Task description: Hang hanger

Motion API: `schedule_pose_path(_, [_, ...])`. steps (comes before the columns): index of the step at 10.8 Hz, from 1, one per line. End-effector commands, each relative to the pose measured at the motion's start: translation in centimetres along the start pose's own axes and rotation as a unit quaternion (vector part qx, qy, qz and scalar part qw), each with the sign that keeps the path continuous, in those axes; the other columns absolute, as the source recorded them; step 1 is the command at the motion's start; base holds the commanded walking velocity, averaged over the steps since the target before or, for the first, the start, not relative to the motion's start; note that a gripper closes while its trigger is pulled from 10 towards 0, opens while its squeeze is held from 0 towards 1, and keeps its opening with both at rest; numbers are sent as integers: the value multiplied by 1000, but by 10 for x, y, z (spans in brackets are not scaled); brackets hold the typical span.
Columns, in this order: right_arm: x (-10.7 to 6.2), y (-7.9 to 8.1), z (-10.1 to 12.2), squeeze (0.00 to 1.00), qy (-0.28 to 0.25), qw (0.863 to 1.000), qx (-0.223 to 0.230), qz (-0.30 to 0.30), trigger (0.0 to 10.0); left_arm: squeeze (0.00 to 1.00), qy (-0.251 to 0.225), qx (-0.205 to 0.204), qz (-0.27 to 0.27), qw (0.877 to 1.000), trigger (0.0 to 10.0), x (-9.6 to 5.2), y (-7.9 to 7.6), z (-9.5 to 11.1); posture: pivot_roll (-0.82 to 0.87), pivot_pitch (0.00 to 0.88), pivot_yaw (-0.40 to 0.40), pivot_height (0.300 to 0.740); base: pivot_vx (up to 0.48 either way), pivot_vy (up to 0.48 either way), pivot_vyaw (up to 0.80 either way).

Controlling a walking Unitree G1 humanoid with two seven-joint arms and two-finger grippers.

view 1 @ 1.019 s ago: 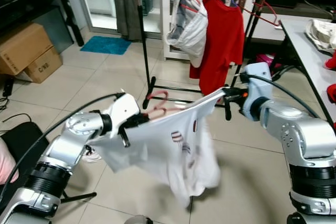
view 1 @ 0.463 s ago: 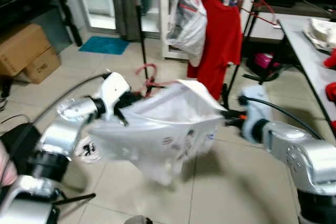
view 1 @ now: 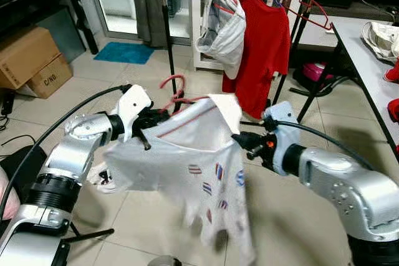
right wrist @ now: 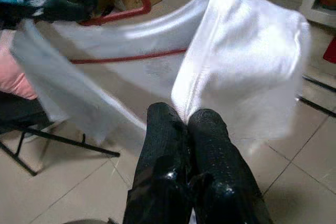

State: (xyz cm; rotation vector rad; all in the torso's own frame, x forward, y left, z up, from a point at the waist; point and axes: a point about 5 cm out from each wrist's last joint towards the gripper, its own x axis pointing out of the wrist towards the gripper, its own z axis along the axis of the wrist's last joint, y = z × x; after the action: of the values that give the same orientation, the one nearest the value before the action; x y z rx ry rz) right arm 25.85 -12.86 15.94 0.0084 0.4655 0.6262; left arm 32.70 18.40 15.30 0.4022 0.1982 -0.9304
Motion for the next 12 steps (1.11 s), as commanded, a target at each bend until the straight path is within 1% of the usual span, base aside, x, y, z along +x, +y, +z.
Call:
schedule_pose_path(1, [4,-1,4,0,-7,1000,-12,-11,10000,0,-6,13,-12,1000,0,-5,1,6,-79,0,58,740,0,0,0])
schedule_pose_path(2, [3,1,-2,1000,8,1000,-4,12,10000,0,-4,19,0,1000,0,-10,10,10,-68,0,58,740,0,0,0])
schedule_pose_path(3, [-2,2,-5,1000,18,999,-9,32,10000,0,-4,23,2,1000,0,-15,16,13,-65,0,60,740,0,0,0])
schedule_pose_path(4, [-8,2,-7,1000,29,998,-27,58,10000,0,-4,28,-5,1000,0,-18,19,15,-62,0,67,740,0,0,0])
schedule_pose_path(5, [-19,-5,-9,1000,42,993,-77,74,10000,0,-12,31,-31,999,0,-21,21,19,-60,0,71,740,0,0,0])
schedule_pose_path(6, [-27,-14,2,1000,4,991,-110,70,10000,0,-24,31,-66,997,0,-22,19,22,-62,0,75,740,0,0,0])
schedule_pose_path(7, [-29,-20,17,1000,-43,990,-126,52,10000,0,-33,30,-106,993,0,-24,15,25,-62,0,78,740,0,0,0])
schedule_pose_path(8, [-34,-21,41,1000,-117,979,-157,56,10000,0,-47,18,-166,985,0,-27,9,30,-61,0,81,740,0,0,0])
schedule_pose_path(9, [-39,-15,46,902,-106,972,-171,119,10000,0,-42,15,-200,979,0,-28,7,33,-57,0,85,740,0,0,0])
schedule_pose_path(10, [-43,-9,50,0,-101,963,-188,163,10000,0,-37,24,-224,974,0,-29,7,35,-52,0,84,740,0,0,0])
schedule_pose_path(11, [-43,-6,53,0,-103,960,-192,178,10000,0,-39,30,-235,971,0,-29,6,38,-52,0,84,740,0,0,0])
schedule_pose_path(12, [-33,7,53,0,-92,950,-210,211,10000,0,-52,44,-263,962,0,-28,2,46,-55,0,110,740,0,0,0])
